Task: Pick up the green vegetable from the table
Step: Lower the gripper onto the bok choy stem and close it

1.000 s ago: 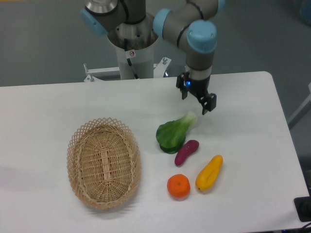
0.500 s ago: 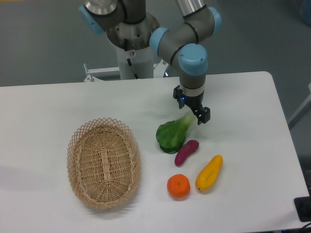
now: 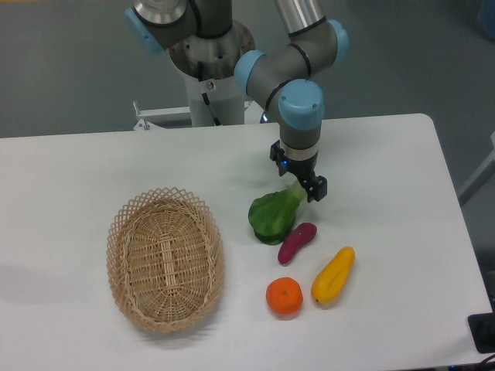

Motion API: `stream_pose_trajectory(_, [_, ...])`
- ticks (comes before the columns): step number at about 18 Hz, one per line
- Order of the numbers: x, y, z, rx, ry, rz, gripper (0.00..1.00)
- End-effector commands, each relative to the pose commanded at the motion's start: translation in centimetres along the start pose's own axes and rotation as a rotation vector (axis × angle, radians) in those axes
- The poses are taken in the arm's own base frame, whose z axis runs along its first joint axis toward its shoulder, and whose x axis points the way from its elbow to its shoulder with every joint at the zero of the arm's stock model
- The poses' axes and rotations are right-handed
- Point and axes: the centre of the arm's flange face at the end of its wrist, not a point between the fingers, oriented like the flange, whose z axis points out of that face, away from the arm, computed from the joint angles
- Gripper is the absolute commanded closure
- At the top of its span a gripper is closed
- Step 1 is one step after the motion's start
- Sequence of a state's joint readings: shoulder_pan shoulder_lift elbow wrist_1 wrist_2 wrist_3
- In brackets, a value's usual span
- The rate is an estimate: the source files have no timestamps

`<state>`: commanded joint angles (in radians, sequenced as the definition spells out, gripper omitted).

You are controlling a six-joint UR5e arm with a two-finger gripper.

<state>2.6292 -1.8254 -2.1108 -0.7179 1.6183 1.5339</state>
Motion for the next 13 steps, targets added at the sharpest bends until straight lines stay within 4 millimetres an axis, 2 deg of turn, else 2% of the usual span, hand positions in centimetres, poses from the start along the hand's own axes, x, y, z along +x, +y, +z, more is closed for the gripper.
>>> stream_pose_trajectory(1, [-0.1, 0.0, -0.1, 0.0, -0.002, 0.001, 0.48])
stream_pose_trajectory(3, [-0.3, 0.1, -0.3, 0.0, -0.008, 0.004, 0.57])
stream_pose_trajectory(7, [-0.3, 0.2, -0.6, 0.0, -0.014, 0.004, 0.68])
stream_pose_trajectory(13, [-1.1, 0.7, -2.7, 0.0, -0.047, 0.005, 0.68])
